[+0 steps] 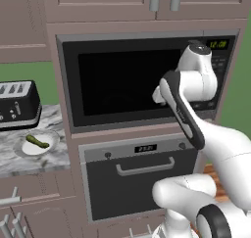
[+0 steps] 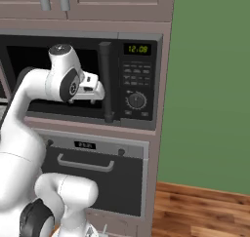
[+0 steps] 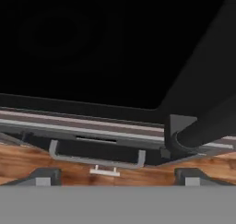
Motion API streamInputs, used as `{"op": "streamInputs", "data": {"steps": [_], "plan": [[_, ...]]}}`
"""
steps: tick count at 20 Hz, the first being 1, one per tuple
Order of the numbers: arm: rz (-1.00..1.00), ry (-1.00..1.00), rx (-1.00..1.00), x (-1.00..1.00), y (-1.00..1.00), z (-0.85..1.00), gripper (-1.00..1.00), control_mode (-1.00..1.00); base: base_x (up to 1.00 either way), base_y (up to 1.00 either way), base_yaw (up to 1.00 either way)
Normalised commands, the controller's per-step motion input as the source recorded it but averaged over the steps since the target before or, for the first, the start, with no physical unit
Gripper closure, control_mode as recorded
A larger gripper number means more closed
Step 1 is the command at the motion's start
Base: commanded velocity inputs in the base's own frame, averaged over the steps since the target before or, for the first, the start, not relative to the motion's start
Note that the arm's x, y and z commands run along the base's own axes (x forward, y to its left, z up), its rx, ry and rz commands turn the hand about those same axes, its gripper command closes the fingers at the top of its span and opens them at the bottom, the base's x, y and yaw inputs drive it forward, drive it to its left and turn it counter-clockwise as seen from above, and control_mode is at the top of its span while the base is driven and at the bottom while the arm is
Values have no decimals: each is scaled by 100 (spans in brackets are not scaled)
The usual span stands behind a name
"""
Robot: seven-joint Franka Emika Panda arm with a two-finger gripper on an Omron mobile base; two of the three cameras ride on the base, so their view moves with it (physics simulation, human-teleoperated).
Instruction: Pick the squash from the counter and place it in the microwave. Then turn on the microwave.
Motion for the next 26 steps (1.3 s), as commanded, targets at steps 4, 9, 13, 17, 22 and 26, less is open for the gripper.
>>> {"op": "streamInputs", "data": {"steps": [4,9,13,17,22,26], "plan": [[0,-34,0,-7,-35,15,-100,-100,0,0,0],[0,-31,0,-5,-43,21,-100,-100,0,0,0],[0,-31,0,0,-43,21,-100,-100,0,0,0],[0,-33,0,-3,-44,23,-100,-100,0,0,0],[0,-32,0,0,-32,23,-100,-100,0,0,0],[0,-23,0,0,-5,23,-100,-100,0,0,0]]}}
